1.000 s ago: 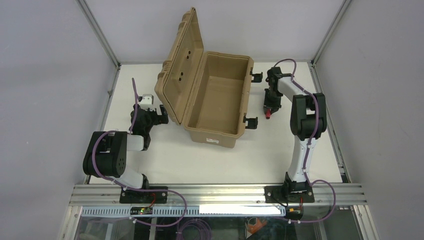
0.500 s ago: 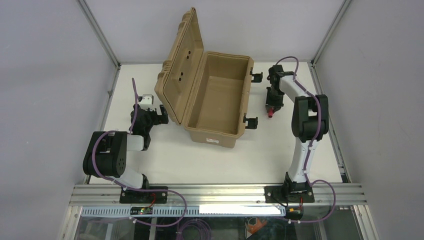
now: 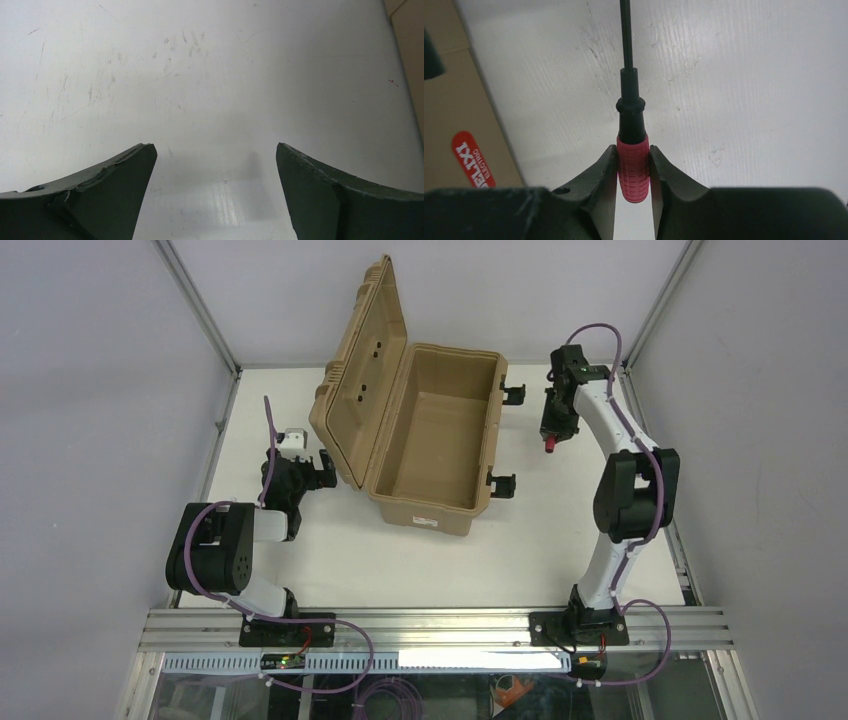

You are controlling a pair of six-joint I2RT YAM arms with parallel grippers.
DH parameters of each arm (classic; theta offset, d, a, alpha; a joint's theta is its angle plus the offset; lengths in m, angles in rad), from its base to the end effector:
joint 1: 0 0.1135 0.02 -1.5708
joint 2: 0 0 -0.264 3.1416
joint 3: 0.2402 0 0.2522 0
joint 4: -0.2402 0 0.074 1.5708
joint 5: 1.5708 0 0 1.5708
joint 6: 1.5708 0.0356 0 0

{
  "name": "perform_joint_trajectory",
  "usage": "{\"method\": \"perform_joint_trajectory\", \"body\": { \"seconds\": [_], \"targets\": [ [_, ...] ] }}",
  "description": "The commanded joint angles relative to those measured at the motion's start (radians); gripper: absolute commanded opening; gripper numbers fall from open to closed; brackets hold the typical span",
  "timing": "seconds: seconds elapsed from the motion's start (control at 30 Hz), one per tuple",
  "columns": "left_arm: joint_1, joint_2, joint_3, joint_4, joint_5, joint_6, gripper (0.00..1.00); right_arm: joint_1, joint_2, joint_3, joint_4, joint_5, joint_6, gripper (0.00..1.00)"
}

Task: Put the screwdriver in the bin
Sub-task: Pick up the screwdriver from the center of the board, then place the screwdriver in the bin.

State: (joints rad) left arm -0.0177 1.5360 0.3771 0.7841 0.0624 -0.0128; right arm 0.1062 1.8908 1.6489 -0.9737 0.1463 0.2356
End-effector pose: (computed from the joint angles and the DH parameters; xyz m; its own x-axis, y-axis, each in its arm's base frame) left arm 0.2657 -0.0069 0.1368 -0.3670 -0.0063 -0.9302 0.0710 0.9969 -0.0347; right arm 0.3916 0.0365 0.2613 -0.9192 0.1343 -0.3701 0.1647 0.9850 -0.0517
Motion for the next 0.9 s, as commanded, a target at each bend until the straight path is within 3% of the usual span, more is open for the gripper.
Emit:
{"method": "perform_joint_trajectory", "body": {
  "seconds": [0.0, 0.6, 0.87],
  "targets": [
    [0.005, -0.028, -0.003, 0.039, 0.022, -0.010, 0.99, -0.007, -0.097, 0.075, -0.018, -0.016, 0.035, 0.00],
    [0.005, -0.029, -0.003, 0.039, 0.022, -0.010, 0.99, 0.091, -0.216, 0.246, 0.008, -0.245, 0.194, 0.00],
    [0.005, -0.029, -0.003, 0.038, 0.022, -0.010, 0.99, 0.198, -0.181, 0.340, -0.015, -0.233, 0.255, 0.00]
  ]
}}
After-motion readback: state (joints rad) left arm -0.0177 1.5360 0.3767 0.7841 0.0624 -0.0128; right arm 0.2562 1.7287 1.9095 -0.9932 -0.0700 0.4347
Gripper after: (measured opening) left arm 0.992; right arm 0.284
